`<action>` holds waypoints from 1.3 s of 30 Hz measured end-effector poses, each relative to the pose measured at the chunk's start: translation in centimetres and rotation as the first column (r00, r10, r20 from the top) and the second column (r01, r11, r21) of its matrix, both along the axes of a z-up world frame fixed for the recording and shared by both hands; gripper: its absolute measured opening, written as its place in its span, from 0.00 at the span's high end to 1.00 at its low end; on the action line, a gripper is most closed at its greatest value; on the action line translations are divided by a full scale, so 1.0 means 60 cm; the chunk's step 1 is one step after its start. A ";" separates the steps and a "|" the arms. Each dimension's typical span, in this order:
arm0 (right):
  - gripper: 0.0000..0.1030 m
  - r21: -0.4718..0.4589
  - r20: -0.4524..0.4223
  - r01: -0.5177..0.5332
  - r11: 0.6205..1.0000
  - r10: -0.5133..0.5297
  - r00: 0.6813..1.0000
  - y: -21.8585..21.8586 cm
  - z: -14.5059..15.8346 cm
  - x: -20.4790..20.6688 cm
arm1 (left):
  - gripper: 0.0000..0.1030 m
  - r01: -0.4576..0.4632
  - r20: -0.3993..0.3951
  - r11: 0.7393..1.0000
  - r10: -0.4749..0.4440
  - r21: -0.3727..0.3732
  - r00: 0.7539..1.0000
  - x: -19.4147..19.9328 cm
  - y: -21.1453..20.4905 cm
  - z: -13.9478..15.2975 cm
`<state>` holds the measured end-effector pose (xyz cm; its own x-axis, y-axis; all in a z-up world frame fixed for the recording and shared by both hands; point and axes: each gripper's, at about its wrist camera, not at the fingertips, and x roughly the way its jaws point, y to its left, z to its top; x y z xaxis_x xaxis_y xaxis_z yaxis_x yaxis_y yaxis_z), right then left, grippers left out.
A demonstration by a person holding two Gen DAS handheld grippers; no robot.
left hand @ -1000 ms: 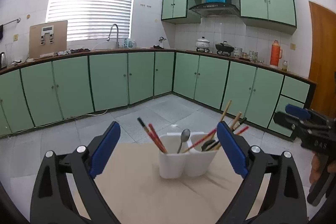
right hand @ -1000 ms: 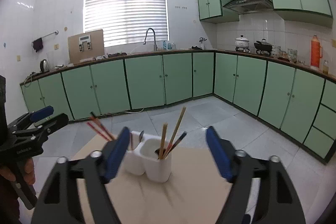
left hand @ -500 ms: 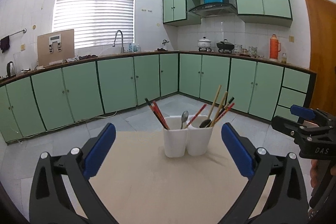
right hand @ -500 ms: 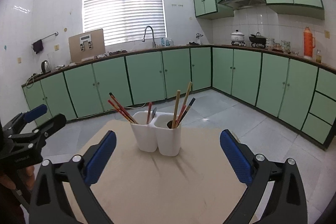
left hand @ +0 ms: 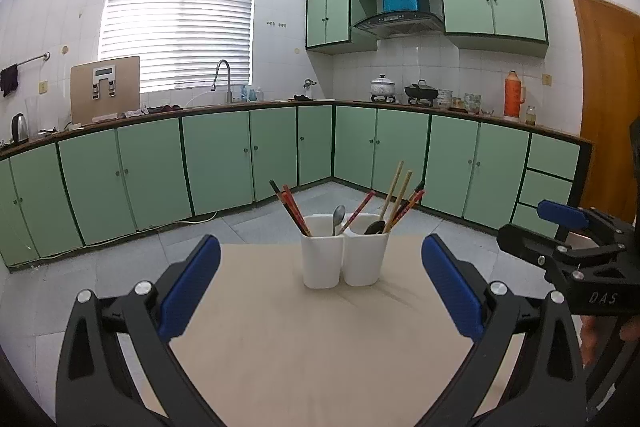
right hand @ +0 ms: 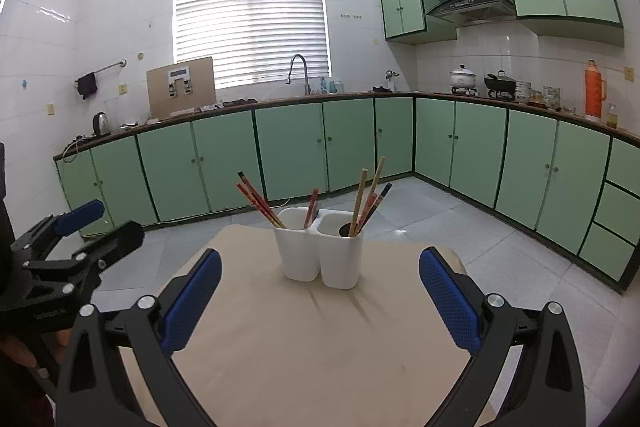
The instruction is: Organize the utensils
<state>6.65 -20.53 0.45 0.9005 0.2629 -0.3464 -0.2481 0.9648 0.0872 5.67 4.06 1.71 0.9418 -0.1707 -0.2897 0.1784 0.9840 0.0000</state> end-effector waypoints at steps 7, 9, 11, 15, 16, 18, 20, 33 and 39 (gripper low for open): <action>0.06 -0.010 0.024 0.000 1.000 0.001 1.000 0.008 0.013 -0.014 | 0.05 -0.005 0.015 1.000 0.005 -0.009 1.000 -0.013 -0.001 0.009; 0.06 -0.009 0.027 -0.002 1.000 0.002 1.000 0.010 0.015 -0.017 | 0.05 -0.010 0.018 1.000 0.010 -0.007 1.000 -0.015 -0.001 0.010; 0.06 -0.009 0.030 -0.005 1.000 0.005 1.000 0.013 0.018 -0.019 | 0.05 -0.010 0.020 1.000 0.011 -0.007 1.000 -0.016 -0.005 0.012; 0.06 -0.001 0.033 -0.010 1.000 0.010 0.999 0.015 0.023 -0.022 | 0.05 -0.009 0.025 1.000 0.010 -0.011 1.000 -0.019 -0.004 0.014; 0.06 -0.001 0.034 -0.011 1.000 0.011 0.999 0.015 0.023 -0.023 | 0.05 -0.008 0.026 1.000 0.008 -0.013 1.000 -0.020 -0.004 0.014; 0.06 -0.001 0.035 -0.013 1.000 0.013 0.999 0.017 0.025 -0.024 | 0.05 -0.004 0.029 1.000 0.005 -0.014 1.000 -0.023 -0.004 0.015; 0.06 -0.002 0.035 -0.011 1.000 0.011 0.999 0.018 0.025 -0.025 | 0.05 -0.003 0.032 1.000 0.004 -0.014 0.999 -0.025 -0.004 0.015; 0.06 -0.005 0.038 -0.011 1.000 0.011 0.999 0.020 0.027 -0.025 | 0.05 -0.006 0.035 1.000 0.007 -0.016 0.999 -0.032 0.000 0.014; 0.06 -0.006 0.037 -0.011 1.000 0.011 0.999 0.020 0.027 -0.025 | 0.05 -0.004 0.032 1.000 0.005 -0.017 0.999 -0.031 0.000 0.016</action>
<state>5.18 -19.32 2.08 0.9098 0.2709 -0.3144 -0.2615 0.9625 0.0726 3.83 4.08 2.67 0.9514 -0.1709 -0.2560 0.1739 0.9847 -0.0113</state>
